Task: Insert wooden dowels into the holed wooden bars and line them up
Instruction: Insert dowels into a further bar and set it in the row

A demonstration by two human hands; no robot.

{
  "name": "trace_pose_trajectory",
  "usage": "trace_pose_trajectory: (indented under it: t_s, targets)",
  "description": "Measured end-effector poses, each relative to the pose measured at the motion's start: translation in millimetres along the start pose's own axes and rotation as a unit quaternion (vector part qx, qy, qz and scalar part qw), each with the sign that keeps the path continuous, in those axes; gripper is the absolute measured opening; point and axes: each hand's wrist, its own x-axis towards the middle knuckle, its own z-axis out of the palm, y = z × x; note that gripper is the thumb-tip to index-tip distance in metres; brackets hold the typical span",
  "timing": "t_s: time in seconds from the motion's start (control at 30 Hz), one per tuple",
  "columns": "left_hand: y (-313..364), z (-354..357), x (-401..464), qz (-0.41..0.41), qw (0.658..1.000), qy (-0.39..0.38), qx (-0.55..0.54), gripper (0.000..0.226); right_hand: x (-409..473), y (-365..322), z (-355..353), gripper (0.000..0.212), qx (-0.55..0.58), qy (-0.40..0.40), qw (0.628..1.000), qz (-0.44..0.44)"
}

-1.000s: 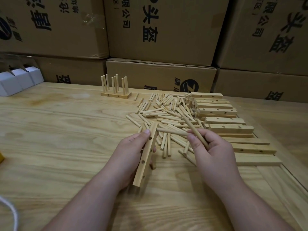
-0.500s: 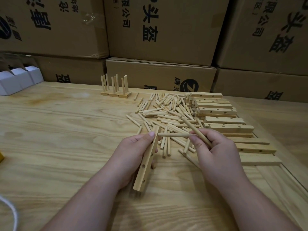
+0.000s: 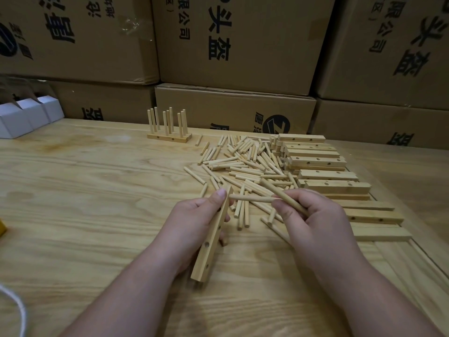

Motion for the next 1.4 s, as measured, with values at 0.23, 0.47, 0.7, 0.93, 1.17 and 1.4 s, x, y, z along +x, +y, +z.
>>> trace_pose_trajectory:
  t_s: [0.23, 0.47, 0.7, 0.93, 1.17, 1.4]
  targets:
    - [-4.1, -0.4, 3.3, 0.0, 1.0, -0.008, -0.011, 0.049, 1.3, 5.5, 2.0, 0.007, -0.033, -0.004, 0.999, 0.02]
    - [-5.7, -2.3, 5.2, 0.002, 1.0, -0.008, -0.005, 0.056, 2.2, 7.2, 3.8, 0.024, -0.072, -0.03, 0.997, 0.017]
    - [-4.8, -2.9, 5.3, -0.008, 1.0, -0.025, -0.002, 0.061, 0.6, 7.2, 3.0, 0.029, -0.042, -0.042, 0.997, 0.055]
    - [-1.6, -1.7, 3.0, -0.018, 1.0, -0.022, 0.012, 0.051, 0.5, 1.3, 5.1, 0.033, -0.046, -0.036, 0.997, 0.055]
    - [5.6, -1.1, 1.5, -0.051, 0.998, 0.007, 0.035, 0.056, 1.5, -7.2, 10.7, 0.035, -0.105, -0.039, 0.994, -0.011]
    - [-1.1, 1.6, 2.8, -0.032, 0.996, 0.002, 0.086, 0.047, 1.3, -4.8, 9.8, 0.04, -0.102, -0.043, 0.993, 0.046]
